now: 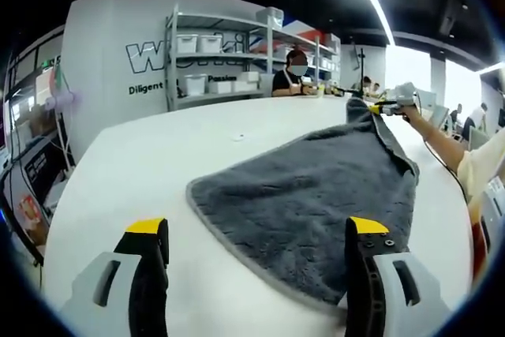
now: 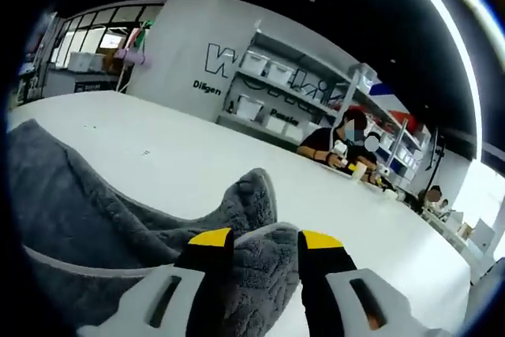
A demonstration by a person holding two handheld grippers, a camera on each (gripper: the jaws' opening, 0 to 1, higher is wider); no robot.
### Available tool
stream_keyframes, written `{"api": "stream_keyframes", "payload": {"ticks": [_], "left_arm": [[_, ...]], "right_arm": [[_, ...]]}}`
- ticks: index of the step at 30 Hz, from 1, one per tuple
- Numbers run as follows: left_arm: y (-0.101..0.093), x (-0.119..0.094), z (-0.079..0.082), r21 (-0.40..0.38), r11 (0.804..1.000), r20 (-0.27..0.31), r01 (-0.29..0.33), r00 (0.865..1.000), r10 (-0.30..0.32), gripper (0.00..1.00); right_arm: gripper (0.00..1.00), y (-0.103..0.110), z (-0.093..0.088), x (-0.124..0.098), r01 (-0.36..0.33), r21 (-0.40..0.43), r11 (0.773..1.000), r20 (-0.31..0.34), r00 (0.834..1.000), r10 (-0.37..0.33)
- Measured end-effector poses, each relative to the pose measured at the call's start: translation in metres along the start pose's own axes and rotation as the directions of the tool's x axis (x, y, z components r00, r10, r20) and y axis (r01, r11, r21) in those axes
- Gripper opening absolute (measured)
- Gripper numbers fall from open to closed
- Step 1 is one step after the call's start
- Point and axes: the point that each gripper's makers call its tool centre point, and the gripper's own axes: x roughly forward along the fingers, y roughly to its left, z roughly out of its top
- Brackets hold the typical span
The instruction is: Fold the towel on the table until its edges align and the towel forms a compact rectangular stack.
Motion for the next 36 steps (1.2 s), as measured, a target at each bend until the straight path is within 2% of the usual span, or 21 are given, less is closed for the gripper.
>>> {"api": "stream_keyframes", "payload": {"ticks": [7, 12, 16, 20, 24, 27, 30, 32, 35, 36], "left_arm": [[-0.003, -0.005, 0.008, -0.005, 1.0, 0.03, 0.009, 1.0, -0.009, 0.93], [-0.011, -0.012, 0.018, -0.015, 0.999, 0.063, 0.043, 0.997, -0.042, 0.94], [-0.033, -0.019, 0.02, -0.037, 0.992, 0.088, 0.121, 0.989, -0.117, 0.95], [-0.054, -0.031, 0.016, -0.035, 0.988, 0.097, 0.149, 0.985, -0.145, 0.96], [-0.081, -0.047, 0.006, 0.007, 0.982, 0.067, 0.191, 0.979, -0.191, 0.96], [-0.105, -0.058, -0.005, 0.029, 0.974, 0.041, 0.226, 0.973, -0.227, 0.96], [-0.121, -0.067, -0.017, 0.044, 0.969, 0.01, 0.242, 0.97, -0.243, 0.9], [-0.129, -0.073, -0.026, 0.051, 0.966, -0.01, 0.254, 0.967, -0.254, 0.82], [-0.139, -0.081, -0.031, 0.057, 0.961, 0.001, 0.269, 0.963, -0.27, 0.68], [-0.145, -0.085, -0.031, 0.052, 0.957, 0.013, 0.286, 0.958, -0.287, 0.65]], "right_arm": [[0.36, -0.001, -0.001, -0.011, -0.028, 0.051, 0.998, 0.009, 1.0, 0.027], [0.32, 0.003, -0.005, -0.007, -0.077, 0.107, 0.991, 0.001, 0.997, 0.077], [0.29, 0.006, -0.009, -0.001, -0.105, 0.139, 0.985, -0.016, 0.994, 0.109], [0.26, 0.009, -0.014, 0.003, -0.117, 0.154, 0.981, -0.035, 0.992, 0.123], [0.23, 0.011, -0.019, 0.004, -0.127, 0.149, 0.981, -0.058, 0.989, 0.137], [0.15, 0.013, -0.023, 0.004, -0.142, 0.15, 0.978, -0.065, 0.986, 0.154], [0.09, 0.017, -0.024, 0.002, -0.159, 0.14, 0.977, -0.054, 0.984, 0.168], [0.06, 0.017, -0.022, 0.0, -0.164, 0.129, 0.978, -0.043, 0.984, 0.171], [0.04, 0.016, -0.017, -0.003, -0.168, 0.132, 0.977, -0.025, 0.985, 0.173], [0.04, 0.016, -0.015, -0.004, -0.169, 0.133, 0.977, -0.02, 0.985, 0.173]]}}
